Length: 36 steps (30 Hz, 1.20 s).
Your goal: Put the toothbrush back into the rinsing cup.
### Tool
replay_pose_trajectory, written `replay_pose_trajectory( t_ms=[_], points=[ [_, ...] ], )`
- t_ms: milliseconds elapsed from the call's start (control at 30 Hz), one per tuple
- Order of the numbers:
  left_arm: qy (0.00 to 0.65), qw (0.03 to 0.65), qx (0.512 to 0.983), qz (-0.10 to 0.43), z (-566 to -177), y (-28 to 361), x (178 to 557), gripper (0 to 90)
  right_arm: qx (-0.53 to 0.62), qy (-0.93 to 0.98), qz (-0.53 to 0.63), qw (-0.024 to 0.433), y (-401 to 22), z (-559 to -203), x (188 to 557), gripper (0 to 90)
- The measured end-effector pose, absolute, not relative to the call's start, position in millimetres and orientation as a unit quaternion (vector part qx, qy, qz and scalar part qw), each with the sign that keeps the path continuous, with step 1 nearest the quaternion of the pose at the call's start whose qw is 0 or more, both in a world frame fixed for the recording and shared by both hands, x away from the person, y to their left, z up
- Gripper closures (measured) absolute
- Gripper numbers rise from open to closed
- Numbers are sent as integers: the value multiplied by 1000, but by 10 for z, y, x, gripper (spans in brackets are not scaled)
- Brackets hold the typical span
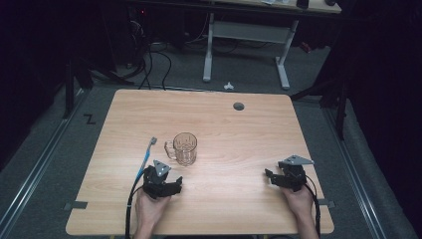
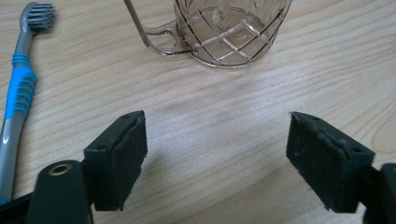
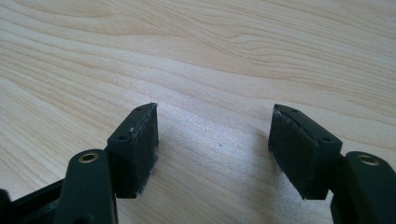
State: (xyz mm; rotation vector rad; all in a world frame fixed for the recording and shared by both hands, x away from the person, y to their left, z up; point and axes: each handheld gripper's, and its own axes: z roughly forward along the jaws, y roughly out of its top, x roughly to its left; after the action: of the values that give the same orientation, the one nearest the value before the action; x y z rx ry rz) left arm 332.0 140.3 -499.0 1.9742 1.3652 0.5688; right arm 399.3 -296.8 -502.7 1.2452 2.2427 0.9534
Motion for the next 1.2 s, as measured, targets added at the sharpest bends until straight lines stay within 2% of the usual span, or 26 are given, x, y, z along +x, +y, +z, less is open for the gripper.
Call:
replay_pose_trajectory(
  t_ms=[100,300,467,900,1200],
  points=[
    [520,335,758,206,-4987,1418,3310,253,446,803,341,201,-2968,-5027,3993,337],
    [519,337,755,215,-4963,1435,3283,255,446,803,341,201,-2968,-5027,3993,337],
    [521,336,751,227,-4933,1471,3252,297,446,803,341,201,-2968,-5027,3993,337],
    [529,336,746,223,-4907,1553,3222,301,446,803,341,201,-2967,-5027,3992,337],
    [527,349,742,225,-4829,1633,3193,353,446,803,341,201,-2967,-5027,3992,337]
  ],
)
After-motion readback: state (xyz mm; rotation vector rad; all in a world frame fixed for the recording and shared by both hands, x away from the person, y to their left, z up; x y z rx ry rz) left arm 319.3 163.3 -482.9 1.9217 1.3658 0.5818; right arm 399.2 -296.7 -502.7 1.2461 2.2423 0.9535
